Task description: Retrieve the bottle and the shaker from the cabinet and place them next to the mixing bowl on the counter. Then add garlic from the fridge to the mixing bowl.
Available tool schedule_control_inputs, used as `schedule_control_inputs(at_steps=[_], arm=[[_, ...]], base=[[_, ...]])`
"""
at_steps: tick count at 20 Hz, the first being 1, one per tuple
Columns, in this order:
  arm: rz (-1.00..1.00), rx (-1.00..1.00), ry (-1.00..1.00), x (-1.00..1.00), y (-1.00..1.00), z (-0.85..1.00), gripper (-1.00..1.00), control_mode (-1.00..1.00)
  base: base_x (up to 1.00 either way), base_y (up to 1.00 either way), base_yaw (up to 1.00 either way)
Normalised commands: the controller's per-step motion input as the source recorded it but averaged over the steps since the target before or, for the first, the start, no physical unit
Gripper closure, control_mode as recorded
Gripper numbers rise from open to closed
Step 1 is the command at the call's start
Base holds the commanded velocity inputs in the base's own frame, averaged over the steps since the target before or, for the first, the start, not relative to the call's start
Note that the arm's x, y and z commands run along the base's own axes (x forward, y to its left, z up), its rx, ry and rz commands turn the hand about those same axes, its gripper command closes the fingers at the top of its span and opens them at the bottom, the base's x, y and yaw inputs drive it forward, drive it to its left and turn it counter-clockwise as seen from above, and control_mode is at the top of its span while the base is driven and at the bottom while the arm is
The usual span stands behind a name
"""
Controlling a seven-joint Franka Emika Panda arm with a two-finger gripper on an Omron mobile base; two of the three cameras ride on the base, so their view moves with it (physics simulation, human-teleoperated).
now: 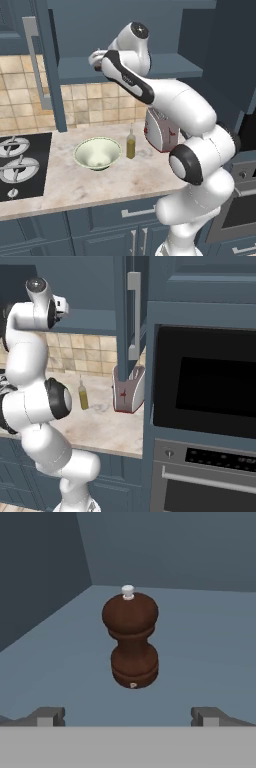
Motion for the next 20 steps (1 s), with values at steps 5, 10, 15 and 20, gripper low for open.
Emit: schedule_control_inputs(at_steps=[5, 10, 15, 20], arm=[[0.00, 0.00, 0.00, 0.20, 0.06, 0.00, -1.00, -1.00], [0.00, 0.00, 0.00, 0.27, 0.00, 0.00, -1.00, -1.00], [0.00, 0.00, 0.00, 0.24, 0.00, 0.00, -1.00, -1.00], [0.00, 0.00, 0.00, 0.14, 0.00, -0.07, -1.00, -1.00]], base=[[0.00, 0.00, 0.00], [0.00, 0.00, 0.00], [0.00, 0.00, 0.00], [0.00, 0.00, 0.00]])
